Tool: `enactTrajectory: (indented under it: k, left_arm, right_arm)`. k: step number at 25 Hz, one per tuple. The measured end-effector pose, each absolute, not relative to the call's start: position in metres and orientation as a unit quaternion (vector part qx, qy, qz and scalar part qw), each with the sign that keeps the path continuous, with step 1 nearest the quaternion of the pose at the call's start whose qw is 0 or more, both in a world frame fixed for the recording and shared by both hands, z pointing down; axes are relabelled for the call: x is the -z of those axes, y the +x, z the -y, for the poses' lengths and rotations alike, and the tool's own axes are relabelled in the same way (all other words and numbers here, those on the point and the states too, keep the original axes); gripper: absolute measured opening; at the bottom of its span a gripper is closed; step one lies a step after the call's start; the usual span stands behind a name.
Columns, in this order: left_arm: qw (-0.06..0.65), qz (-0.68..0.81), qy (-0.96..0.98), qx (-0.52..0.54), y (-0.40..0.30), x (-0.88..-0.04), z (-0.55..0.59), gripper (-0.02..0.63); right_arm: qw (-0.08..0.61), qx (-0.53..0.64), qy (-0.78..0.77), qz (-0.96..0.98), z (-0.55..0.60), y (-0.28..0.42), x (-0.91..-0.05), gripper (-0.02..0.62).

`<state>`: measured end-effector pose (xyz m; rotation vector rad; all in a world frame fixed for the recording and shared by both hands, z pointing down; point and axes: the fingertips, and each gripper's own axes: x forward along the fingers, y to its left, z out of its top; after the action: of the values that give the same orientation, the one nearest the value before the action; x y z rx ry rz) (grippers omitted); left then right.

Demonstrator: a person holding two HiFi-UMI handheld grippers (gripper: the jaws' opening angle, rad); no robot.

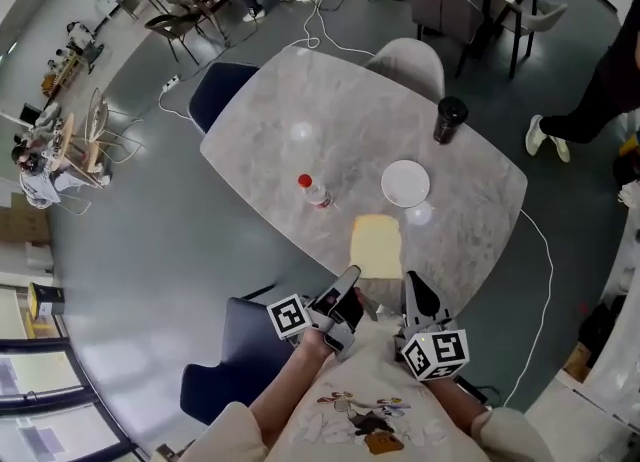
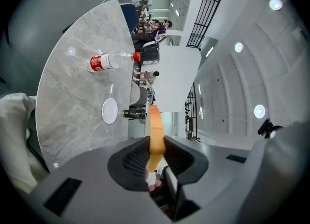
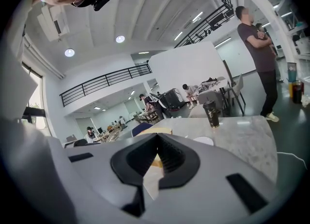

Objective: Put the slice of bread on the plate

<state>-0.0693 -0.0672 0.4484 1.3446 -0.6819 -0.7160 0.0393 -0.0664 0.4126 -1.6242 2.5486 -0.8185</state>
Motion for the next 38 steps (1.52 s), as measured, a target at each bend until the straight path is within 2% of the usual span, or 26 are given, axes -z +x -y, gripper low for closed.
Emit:
enactTrajectory:
  k: [6, 14, 38]
  left_arm:
    - [0.675, 0.3, 0.603, 0.302, -0.07, -0.456, 0.105, 0.095]
    - [0.69, 0.295, 0.594, 0.29, -0.072, -0.483, 0.161, 0.095]
    - [0.708, 0.299, 0.614, 0.182, -0.019, -0.59, 0.268, 0.095]
  right_arm:
    - [-0.017, 0.254, -0.536, -0.805, 0.084, 0.042, -0.42, 0.005]
    - [-0.08, 0.212, -0.566, -0.793, 0.139, 0.053, -0.45, 0.005]
    - [-0.143, 0.214, -0.575, -0.776, 0.248, 0.068, -0.531, 0.005]
